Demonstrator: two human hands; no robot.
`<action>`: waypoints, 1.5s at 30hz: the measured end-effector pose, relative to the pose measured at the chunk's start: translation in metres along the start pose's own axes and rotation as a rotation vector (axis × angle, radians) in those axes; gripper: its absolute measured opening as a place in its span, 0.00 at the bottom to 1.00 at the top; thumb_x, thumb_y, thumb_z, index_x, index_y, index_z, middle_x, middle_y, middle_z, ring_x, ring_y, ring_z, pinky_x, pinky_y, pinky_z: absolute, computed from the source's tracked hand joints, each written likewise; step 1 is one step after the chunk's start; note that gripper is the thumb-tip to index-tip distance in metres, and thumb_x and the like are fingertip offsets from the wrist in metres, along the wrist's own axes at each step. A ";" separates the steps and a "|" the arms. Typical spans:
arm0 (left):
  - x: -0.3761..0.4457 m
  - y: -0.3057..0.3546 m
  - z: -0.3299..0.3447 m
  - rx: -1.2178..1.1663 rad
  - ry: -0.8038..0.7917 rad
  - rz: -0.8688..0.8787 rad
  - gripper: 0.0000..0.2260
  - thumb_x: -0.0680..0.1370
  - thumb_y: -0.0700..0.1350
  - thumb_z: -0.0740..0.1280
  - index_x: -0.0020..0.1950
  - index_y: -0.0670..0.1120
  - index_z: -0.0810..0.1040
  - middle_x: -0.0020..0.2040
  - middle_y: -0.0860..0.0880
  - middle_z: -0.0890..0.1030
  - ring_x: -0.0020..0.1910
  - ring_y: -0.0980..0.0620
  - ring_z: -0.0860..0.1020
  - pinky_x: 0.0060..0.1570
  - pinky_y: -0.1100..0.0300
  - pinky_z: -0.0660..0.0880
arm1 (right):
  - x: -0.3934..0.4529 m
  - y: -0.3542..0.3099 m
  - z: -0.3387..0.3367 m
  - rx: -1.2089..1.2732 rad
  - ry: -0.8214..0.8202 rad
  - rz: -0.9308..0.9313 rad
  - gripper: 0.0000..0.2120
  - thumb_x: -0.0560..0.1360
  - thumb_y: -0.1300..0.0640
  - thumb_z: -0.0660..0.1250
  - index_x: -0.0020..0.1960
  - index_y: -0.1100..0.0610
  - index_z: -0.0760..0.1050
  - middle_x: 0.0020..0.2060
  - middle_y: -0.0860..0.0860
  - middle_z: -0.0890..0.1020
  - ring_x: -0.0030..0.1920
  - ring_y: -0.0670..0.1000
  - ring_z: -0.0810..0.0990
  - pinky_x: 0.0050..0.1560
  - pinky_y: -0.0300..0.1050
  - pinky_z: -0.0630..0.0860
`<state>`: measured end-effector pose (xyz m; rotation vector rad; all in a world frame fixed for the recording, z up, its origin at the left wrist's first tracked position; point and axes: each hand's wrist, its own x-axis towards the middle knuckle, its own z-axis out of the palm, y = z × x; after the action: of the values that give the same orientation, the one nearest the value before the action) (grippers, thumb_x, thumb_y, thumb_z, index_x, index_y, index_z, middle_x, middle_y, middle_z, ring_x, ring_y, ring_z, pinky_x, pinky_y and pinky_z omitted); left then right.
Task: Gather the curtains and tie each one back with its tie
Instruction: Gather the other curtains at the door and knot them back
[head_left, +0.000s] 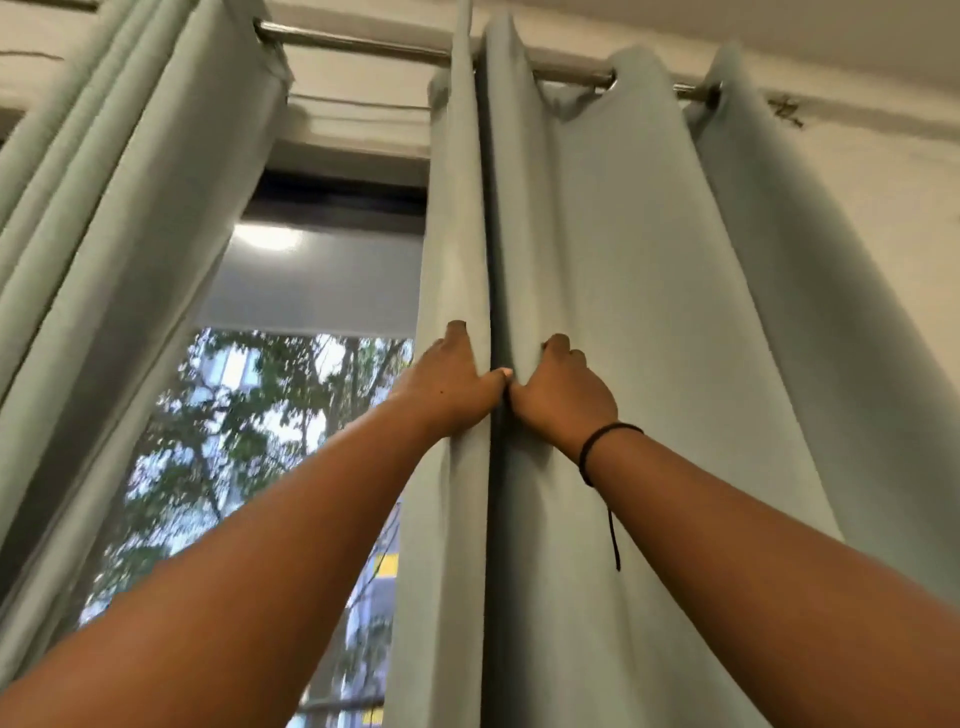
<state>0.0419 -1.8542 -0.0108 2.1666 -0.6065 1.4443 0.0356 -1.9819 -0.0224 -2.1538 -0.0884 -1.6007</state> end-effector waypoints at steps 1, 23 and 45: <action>0.015 0.002 -0.003 0.011 0.038 0.014 0.28 0.75 0.58 0.63 0.68 0.44 0.60 0.63 0.39 0.73 0.59 0.37 0.74 0.55 0.48 0.72 | 0.016 -0.005 -0.003 0.004 0.032 0.004 0.30 0.75 0.42 0.62 0.68 0.59 0.60 0.63 0.59 0.70 0.59 0.61 0.75 0.46 0.47 0.69; 0.130 0.072 0.020 0.015 0.345 0.146 0.15 0.82 0.52 0.54 0.45 0.45 0.74 0.47 0.41 0.78 0.50 0.41 0.75 0.47 0.56 0.68 | 0.130 0.045 -0.049 0.053 0.137 -0.273 0.08 0.73 0.62 0.60 0.36 0.56 0.65 0.34 0.51 0.72 0.38 0.56 0.73 0.39 0.44 0.69; 0.173 0.268 0.130 -0.252 0.392 0.147 0.22 0.80 0.53 0.58 0.58 0.35 0.77 0.59 0.36 0.77 0.59 0.38 0.74 0.61 0.48 0.70 | 0.193 0.205 -0.149 0.301 0.107 -0.390 0.08 0.77 0.58 0.61 0.46 0.58 0.78 0.40 0.56 0.77 0.41 0.55 0.75 0.39 0.43 0.68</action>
<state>0.0386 -2.1625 0.1421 1.6174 -0.7646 1.7073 0.0290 -2.2654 0.1243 -1.8918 -0.7065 -1.7727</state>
